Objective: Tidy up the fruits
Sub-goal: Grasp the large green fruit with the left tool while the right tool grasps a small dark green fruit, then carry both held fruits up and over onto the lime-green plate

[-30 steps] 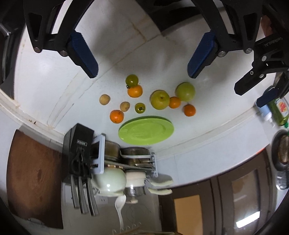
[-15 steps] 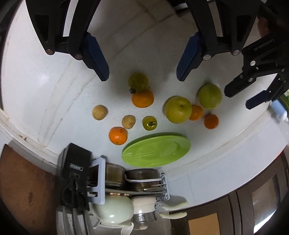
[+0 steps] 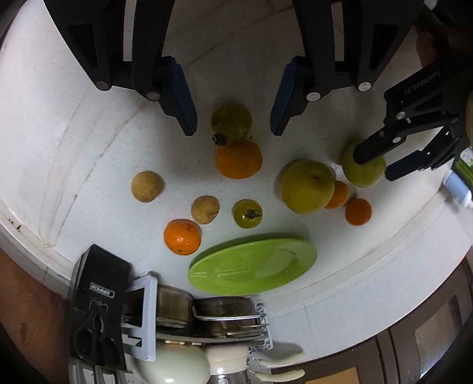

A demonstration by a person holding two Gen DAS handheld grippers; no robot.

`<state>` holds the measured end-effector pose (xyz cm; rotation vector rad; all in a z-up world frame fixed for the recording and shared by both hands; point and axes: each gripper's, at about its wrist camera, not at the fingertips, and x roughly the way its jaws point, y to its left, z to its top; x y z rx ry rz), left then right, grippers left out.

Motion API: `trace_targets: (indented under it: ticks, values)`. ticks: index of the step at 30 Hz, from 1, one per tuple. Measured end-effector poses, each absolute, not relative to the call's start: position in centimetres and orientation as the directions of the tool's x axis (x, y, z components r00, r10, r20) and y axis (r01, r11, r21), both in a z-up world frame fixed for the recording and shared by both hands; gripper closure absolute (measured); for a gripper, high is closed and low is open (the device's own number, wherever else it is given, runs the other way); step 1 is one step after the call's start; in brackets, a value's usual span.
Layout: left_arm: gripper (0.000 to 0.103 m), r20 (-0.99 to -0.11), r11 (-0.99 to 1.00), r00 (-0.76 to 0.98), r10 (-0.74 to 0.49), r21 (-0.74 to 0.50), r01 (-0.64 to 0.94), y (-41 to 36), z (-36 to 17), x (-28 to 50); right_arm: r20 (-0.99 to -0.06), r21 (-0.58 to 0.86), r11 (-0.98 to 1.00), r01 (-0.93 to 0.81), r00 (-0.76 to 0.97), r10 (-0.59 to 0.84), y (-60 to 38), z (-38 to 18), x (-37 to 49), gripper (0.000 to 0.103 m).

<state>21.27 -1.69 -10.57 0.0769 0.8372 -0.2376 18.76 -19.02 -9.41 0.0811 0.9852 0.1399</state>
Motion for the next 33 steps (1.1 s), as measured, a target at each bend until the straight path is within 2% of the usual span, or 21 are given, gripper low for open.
trace_targets:
  ticks: [4,8,11,21,33]
  values:
    - [0.048,-0.752,0.969,0.632,-0.186,-0.033,0.246,-1.6,-10.8,21.6,-0.828,0.138,0.987,-0.081,0.537,0.16,-18.9,-9.7,19.0,0.059]
    - [0.053,-0.754,0.965,0.626,-0.199,-0.038,0.261,-1.8,-10.9,21.6,-0.832,0.139,0.987,-0.082,0.531,0.161,-19.0,-9.9,19.2,0.067]
    - [0.054,-0.748,0.963,0.633,-0.196,-0.027,0.267,-1.8,-10.9,21.4,-0.833,0.139,0.987,-0.077,0.53,0.159,-19.1,-9.9,19.2,0.073]
    - [0.054,-0.739,0.962,0.644,-0.199,-0.021,0.273,-1.7,-10.3,20.9,-0.822,0.132,0.988,-0.085,0.548,0.157,-19.1,-8.9,18.5,0.073]
    - [0.054,-0.695,0.966,0.688,-0.209,-0.036,0.257,-1.5,-6.8,20.1,-0.783,0.141,0.979,-0.144,0.589,0.199,-18.4,-5.5,18.4,0.073]
